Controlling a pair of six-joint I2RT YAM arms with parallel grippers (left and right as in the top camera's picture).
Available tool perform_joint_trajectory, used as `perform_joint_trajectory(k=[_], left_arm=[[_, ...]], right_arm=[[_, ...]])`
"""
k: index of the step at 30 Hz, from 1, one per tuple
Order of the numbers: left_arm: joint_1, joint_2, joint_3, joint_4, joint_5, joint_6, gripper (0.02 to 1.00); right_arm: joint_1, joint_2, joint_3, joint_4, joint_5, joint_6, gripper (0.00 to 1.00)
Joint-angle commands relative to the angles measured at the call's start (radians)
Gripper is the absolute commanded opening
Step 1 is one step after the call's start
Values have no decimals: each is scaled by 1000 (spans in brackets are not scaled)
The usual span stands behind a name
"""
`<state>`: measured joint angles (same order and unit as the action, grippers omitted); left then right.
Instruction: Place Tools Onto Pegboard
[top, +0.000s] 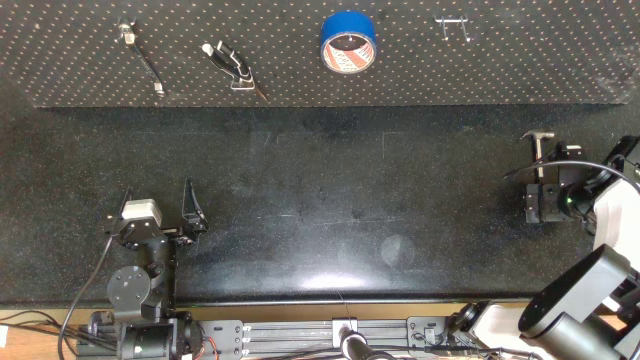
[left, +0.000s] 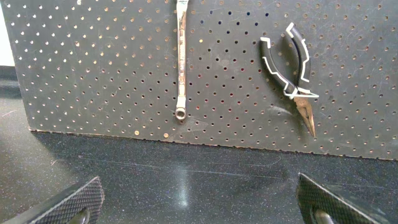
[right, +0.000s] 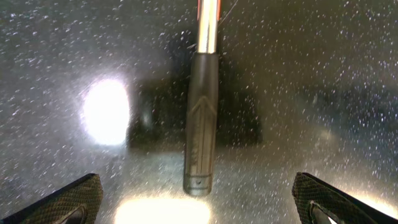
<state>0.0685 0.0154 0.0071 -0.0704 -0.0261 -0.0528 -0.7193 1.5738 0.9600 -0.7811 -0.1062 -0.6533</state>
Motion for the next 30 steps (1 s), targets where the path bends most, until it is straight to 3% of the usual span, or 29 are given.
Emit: perform_joint_trajectory(k=[1, 9, 15, 30], left_arm=[[-3, -7, -2, -5, -19, 2, 996], [-3, -7, -2, -5, -18, 2, 996], [-3, -7, -2, -5, -18, 2, 996], [-3, -7, -2, -5, -19, 2, 996]], right_arm=[[-4, 16, -6, 21, -23, -64, 1000], [4, 31, -6, 39, -37, -75, 1000], [18, 39, -6, 55, -74, 28, 1000], [18, 76, -6, 80, -55, -8, 1000]])
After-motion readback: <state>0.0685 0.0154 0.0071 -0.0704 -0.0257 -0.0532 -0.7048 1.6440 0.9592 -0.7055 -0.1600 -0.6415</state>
